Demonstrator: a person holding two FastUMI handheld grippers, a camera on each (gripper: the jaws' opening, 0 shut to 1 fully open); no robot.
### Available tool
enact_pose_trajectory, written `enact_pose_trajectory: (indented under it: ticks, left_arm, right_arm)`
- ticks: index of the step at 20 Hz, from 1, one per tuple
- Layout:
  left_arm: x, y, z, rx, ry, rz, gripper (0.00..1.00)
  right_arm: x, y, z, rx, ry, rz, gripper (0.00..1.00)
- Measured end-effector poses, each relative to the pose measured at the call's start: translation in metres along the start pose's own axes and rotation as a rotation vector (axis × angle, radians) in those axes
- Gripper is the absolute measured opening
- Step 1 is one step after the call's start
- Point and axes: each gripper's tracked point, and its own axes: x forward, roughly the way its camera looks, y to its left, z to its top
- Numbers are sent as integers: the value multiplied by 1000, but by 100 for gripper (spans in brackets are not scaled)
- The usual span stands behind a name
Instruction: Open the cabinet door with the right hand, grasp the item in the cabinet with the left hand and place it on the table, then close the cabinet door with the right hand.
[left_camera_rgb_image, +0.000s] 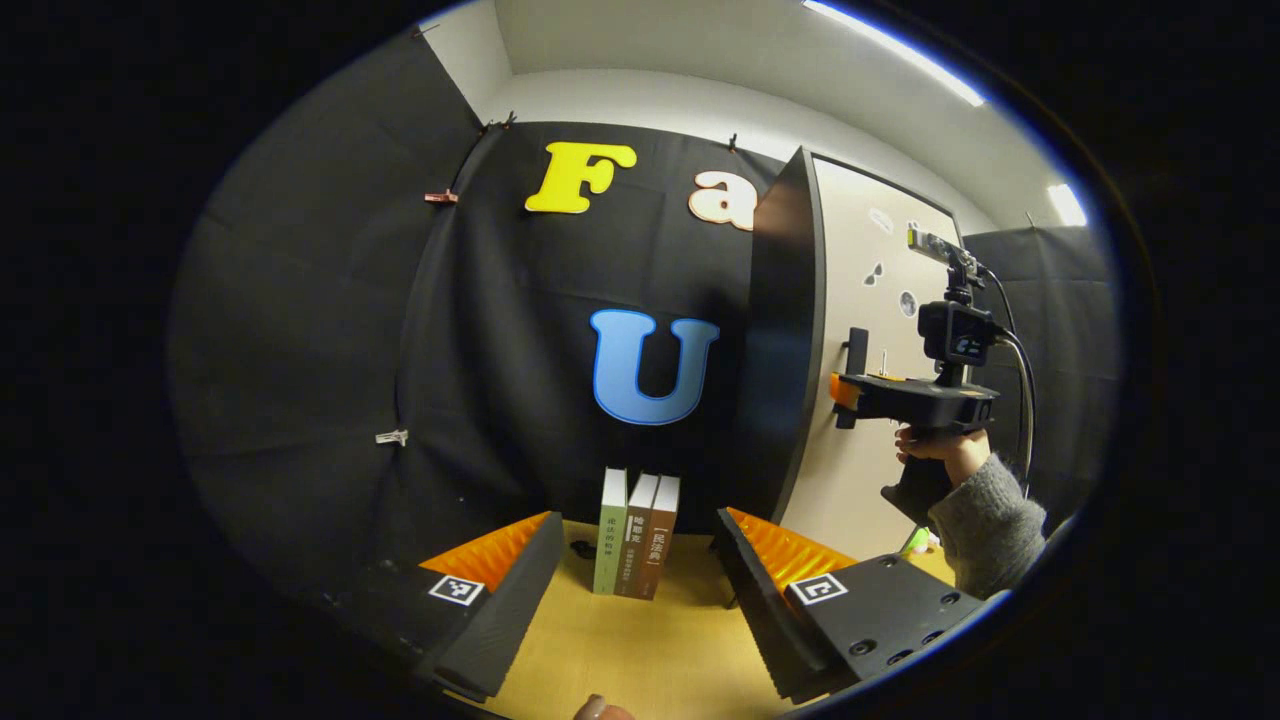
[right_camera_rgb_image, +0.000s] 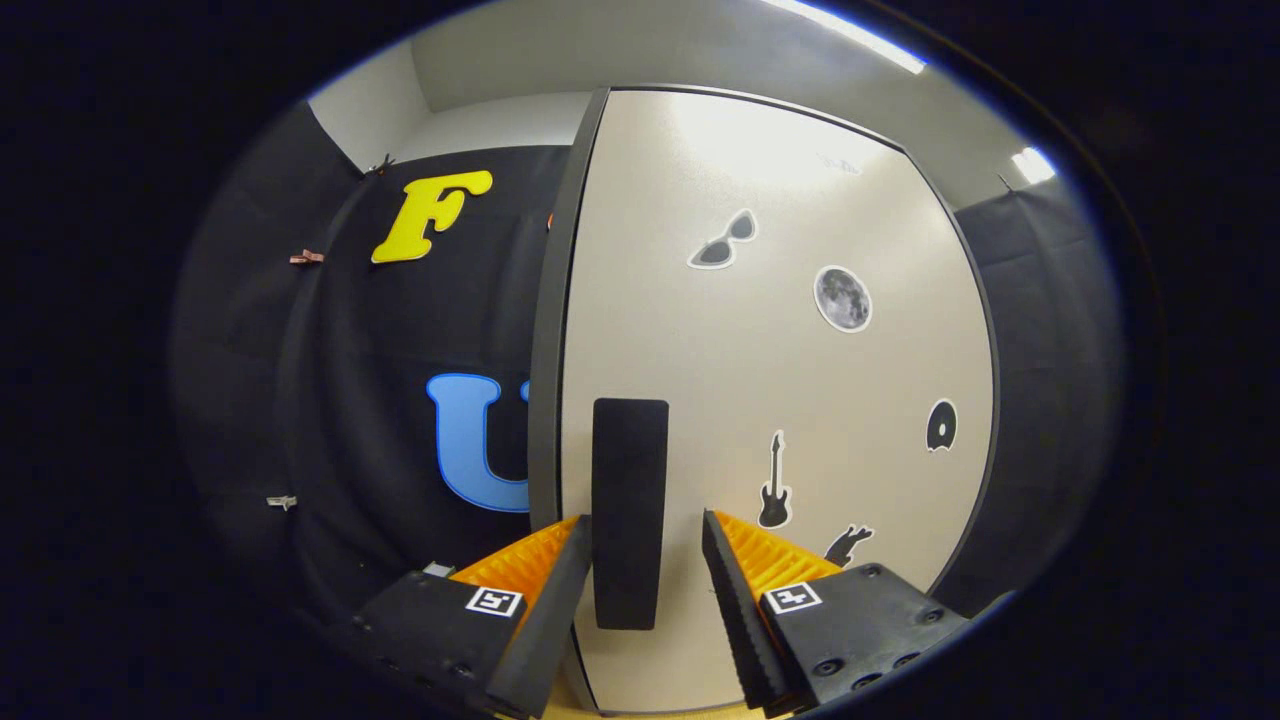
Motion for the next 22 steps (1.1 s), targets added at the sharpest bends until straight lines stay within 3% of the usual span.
enact_pose_trajectory:
  ticks: [1, 2, 3, 7, 10, 14, 19, 22]
  left_arm:
    - [-1, 4, 0, 0, 3, 9, 95]
    - [-3, 8, 1, 2, 5, 19, 95]
    - [-6, 12, 2, 6, 4, 29, 95]
    - [-23, 18, 7, 4, -10, 47, 95]
    - [-41, 20, 9, 0, -14, 57, 95]
    - [-63, 26, 10, 5, -23, 71, 95]
    - [-95, 16, 12, 25, -23, 63, 95]
    - [-98, -3, 18, 23, -29, 15, 95]
  right_arm:
    - [3, 0, 0, 12, 3, -6, 71]
    - [6, 5, -2, 29, 12, -3, 53]
    - [6, 5, -2, 27, 5, -21, 45]
    - [7, 5, -1, -16, -20, -53, 39]
    - [4, 3, -5, -7, 21, -34, 20]
    - [-11, 2, -3, -38, 32, -12, 20]
    - [-71, -15, 7, -28, 42, 39, 20]
    - [-113, -33, 13, -70, 43, 77, 20]
